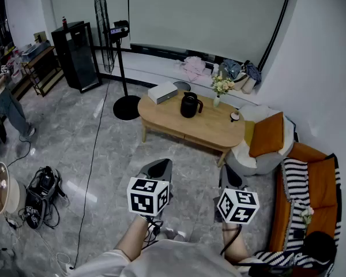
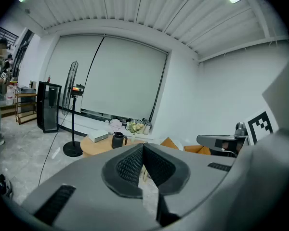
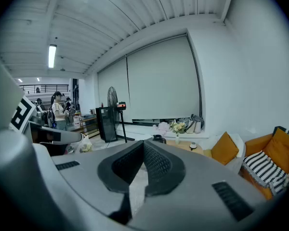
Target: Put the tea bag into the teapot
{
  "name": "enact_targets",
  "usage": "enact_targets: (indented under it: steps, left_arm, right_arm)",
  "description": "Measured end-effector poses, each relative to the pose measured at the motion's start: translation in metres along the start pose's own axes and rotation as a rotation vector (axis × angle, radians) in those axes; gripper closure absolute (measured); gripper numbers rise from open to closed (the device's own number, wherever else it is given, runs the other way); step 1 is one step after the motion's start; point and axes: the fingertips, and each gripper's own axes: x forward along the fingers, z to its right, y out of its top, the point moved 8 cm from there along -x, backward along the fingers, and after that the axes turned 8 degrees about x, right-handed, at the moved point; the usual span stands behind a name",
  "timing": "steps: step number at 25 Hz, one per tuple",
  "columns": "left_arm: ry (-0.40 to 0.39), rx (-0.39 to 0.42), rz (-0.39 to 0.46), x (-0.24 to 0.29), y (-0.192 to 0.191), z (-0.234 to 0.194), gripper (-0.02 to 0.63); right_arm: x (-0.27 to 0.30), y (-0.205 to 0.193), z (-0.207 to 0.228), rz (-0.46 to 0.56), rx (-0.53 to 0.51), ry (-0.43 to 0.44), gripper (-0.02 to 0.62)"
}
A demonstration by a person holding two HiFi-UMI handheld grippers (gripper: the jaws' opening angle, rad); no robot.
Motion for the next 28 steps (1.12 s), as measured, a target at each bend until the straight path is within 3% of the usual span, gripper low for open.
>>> enact_targets:
  steps: [6,19,28]
  left_arm:
    - [-0.009,0.009,-0.005,-0.002,-0.002,0.0,0.591]
    - [-0.044,0.003,-0.041,0.014,-0.011,-0.022,0.591]
    - [-0.057,0.017,-0.065,0.065,-0.001,-0.033,0.591]
  right_arm:
    - [-0.003,0.0,-0.003,0.003,-0.013,-0.006,0.561]
    - [0.011,-0.015,-0.006,-0.012,0.081,-0.047,0.561]
    - [0.065,-0.005,0.017,-0.033,0.11,-0.043,0.561]
